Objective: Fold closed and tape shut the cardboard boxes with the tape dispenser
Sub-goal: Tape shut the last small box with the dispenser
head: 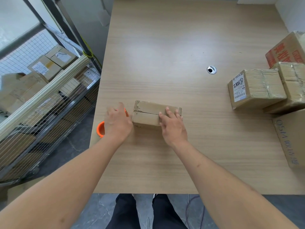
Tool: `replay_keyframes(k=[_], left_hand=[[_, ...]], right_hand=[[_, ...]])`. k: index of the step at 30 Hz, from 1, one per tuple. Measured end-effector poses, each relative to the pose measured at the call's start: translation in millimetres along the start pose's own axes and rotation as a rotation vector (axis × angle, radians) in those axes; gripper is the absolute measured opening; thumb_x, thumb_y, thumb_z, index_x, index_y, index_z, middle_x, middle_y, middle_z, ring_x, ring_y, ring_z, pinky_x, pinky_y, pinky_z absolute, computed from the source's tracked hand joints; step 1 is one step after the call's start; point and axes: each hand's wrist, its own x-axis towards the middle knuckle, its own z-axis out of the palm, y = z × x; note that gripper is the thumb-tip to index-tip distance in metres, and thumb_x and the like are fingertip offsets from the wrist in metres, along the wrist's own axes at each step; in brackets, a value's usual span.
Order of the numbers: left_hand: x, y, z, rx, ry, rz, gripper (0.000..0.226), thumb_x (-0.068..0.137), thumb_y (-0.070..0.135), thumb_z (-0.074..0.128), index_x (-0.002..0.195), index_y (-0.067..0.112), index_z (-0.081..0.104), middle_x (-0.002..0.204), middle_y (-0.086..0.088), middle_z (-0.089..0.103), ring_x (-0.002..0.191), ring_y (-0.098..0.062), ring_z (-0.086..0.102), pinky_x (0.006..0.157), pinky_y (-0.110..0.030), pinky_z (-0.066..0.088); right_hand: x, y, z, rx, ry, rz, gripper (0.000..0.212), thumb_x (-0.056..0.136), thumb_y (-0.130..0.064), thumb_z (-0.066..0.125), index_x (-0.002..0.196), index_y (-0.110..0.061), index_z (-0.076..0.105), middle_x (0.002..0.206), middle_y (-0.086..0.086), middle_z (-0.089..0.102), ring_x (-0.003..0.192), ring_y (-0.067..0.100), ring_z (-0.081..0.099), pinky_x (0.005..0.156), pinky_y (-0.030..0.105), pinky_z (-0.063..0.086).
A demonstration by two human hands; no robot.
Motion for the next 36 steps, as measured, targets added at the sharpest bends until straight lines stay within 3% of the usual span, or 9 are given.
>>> replay_keyframes(k=[6, 9, 11, 14, 19, 24, 28, 30, 36], left_hand=[[-9, -57, 12, 0.221, -0.182, -0.088, 0.088, 0.093, 0.04, 0.062, 0.158, 0.04, 0.003, 0.124, -0.024, 0.054, 0.112, -0.044, 0.053, 0.095, -0.05, 0.043], [-9, -82, 26, 0.127, -0.184, -0.012, 0.104, 0.094, 0.032, 0.064, 0.15, 0.058, -0.019, 0.109, -0.01, 0.062, 0.094, -0.036, 0.061, 0.081, -0.05, 0.05], [-8, -94, 32, 0.089, -0.117, 0.017, 0.109, 0.092, 0.028, 0.067, 0.146, 0.065, -0.02, 0.099, -0.005, 0.062, 0.078, -0.028, 0.056, 0.068, -0.044, 0.05], [-7, -101, 35, 0.032, -0.099, -0.014, 0.106, 0.09, 0.024, 0.068, 0.15, 0.064, -0.01, 0.099, -0.001, 0.056, 0.077, -0.024, 0.049, 0.065, -0.038, 0.046], [-16, -103, 31, -0.013, -0.055, 0.056, 0.066, 0.092, 0.013, 0.062, 0.151, 0.037, 0.042, 0.129, -0.001, 0.061, 0.106, -0.033, 0.059, 0.079, -0.04, 0.047], [-18, -92, 7, -0.067, 0.102, 0.081, 0.061, 0.094, 0.004, 0.061, 0.147, 0.034, 0.052, 0.099, -0.016, 0.069, 0.081, -0.037, 0.062, 0.072, -0.045, 0.05], [-14, -79, -14, -0.143, 0.241, 0.326, 0.055, 0.093, -0.002, 0.064, 0.143, 0.021, 0.059, 0.091, -0.009, 0.069, 0.073, -0.022, 0.05, 0.063, -0.036, 0.042], [-12, -71, -20, -0.165, 0.273, 0.49, 0.054, 0.089, -0.008, 0.065, 0.138, 0.015, 0.064, 0.092, -0.007, 0.071, 0.074, -0.026, 0.054, 0.063, -0.035, 0.042], [-6, -55, -17, -0.183, 0.114, 0.806, 0.056, 0.079, -0.022, 0.067, 0.125, 0.008, 0.072, 0.107, -0.012, 0.076, 0.093, -0.037, 0.071, 0.095, -0.05, 0.052]], right_hand=[[-1, -3, 0, 0.042, -0.009, 0.011, 0.046, 0.105, -0.023, 0.048, 0.15, -0.032, 0.047, 0.168, -0.005, 0.022, 0.157, 0.031, 0.007, 0.127, 0.044, 0.006], [-1, -3, -3, 0.041, -0.025, 0.016, 0.046, 0.105, -0.023, 0.05, 0.15, -0.032, 0.047, 0.168, -0.006, 0.022, 0.157, 0.031, 0.007, 0.127, 0.044, 0.006], [0, -5, -3, 0.046, -0.026, 0.023, 0.046, 0.105, -0.023, 0.05, 0.15, -0.032, 0.047, 0.168, -0.006, 0.023, 0.157, 0.031, 0.007, 0.127, 0.044, 0.007], [0, -5, -3, 0.039, -0.042, 0.032, 0.047, 0.104, -0.022, 0.05, 0.151, -0.031, 0.047, 0.168, -0.005, 0.023, 0.157, 0.032, 0.007, 0.127, 0.046, 0.008], [0, -6, -2, 0.001, -0.082, 0.021, 0.047, 0.105, -0.021, 0.048, 0.151, -0.03, 0.045, 0.168, -0.003, 0.022, 0.157, 0.033, 0.007, 0.127, 0.046, 0.009], [-4, -10, 2, -0.009, -0.085, 0.004, 0.048, 0.104, -0.02, 0.05, 0.151, -0.031, 0.046, 0.168, -0.004, 0.022, 0.157, 0.032, 0.007, 0.127, 0.045, 0.008], [-13, -16, 8, 0.035, -0.076, -0.023, 0.048, 0.104, -0.019, 0.051, 0.15, -0.031, 0.047, 0.168, -0.006, 0.024, 0.157, 0.031, 0.007, 0.127, 0.043, 0.006], [-18, -20, 13, 0.074, -0.048, -0.019, 0.047, 0.103, -0.02, 0.053, 0.149, -0.03, 0.048, 0.167, -0.008, 0.026, 0.157, 0.029, 0.009, 0.128, 0.043, 0.007], [-27, -20, 15, 0.231, 0.019, 0.048, 0.059, 0.098, -0.02, 0.062, 0.152, -0.024, 0.04, 0.161, 0.0, 0.038, 0.155, 0.021, 0.019, 0.124, 0.04, 0.023]])
